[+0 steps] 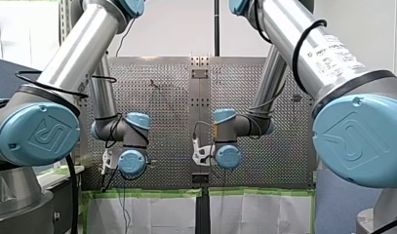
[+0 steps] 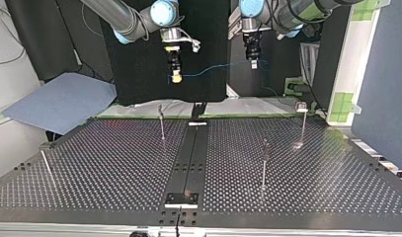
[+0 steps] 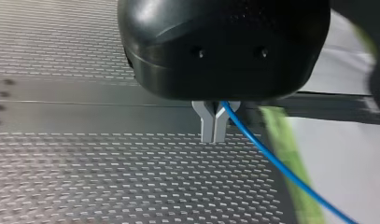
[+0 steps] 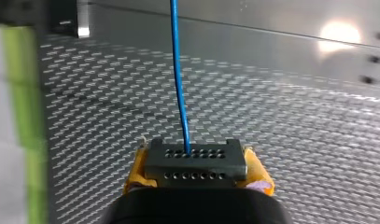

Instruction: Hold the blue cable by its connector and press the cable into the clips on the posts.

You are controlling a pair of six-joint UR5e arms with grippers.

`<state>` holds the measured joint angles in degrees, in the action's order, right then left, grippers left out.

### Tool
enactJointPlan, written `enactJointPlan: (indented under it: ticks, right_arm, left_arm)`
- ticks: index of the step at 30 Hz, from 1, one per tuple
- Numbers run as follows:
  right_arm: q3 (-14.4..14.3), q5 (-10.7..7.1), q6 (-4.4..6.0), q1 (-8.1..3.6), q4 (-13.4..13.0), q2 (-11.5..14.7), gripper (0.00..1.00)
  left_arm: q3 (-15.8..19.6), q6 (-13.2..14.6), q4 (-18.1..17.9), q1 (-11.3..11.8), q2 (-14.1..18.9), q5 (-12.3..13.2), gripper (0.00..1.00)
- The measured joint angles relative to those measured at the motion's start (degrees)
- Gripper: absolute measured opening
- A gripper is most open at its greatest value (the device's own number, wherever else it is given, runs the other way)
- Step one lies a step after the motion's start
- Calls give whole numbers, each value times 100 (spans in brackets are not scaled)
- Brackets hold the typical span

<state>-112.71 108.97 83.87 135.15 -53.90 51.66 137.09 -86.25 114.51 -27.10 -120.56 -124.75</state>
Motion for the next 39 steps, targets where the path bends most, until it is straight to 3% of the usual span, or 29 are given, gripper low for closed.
enactJointPlan:
  ticks: [6, 10, 15, 19, 23, 33, 39]
  right_arm:
    - [6, 19, 0, -1, 382, -382, 0]
    - [7, 20, 0, -1, 578, -587, 0]
    - [24, 34, -5, -12, 657, -652, 0]
    - [143, 133, 74, 5, 755, -523, 0]
    - [197, 158, 249, 29, 832, -334, 0]
    - [301, -247, 689, -11, 877, 171, 0]
    - [520, -412, 750, -17, 1130, 492, 0]
  left_arm:
    - [0, 343, 52, 8, -71, -1, 0]
    - [0, 410, 54, 9, -74, -1, 0]
    - [-3, 425, 116, 32, -21, 54, 0]
    - [-6, 337, 289, 17, 145, 11, 0]
    - [-7, 124, 521, -32, 378, -26, 0]
    - [-9, -433, 899, 8, 939, 266, 0]
    - [-9, -556, 1180, 36, 1287, 61, 0]
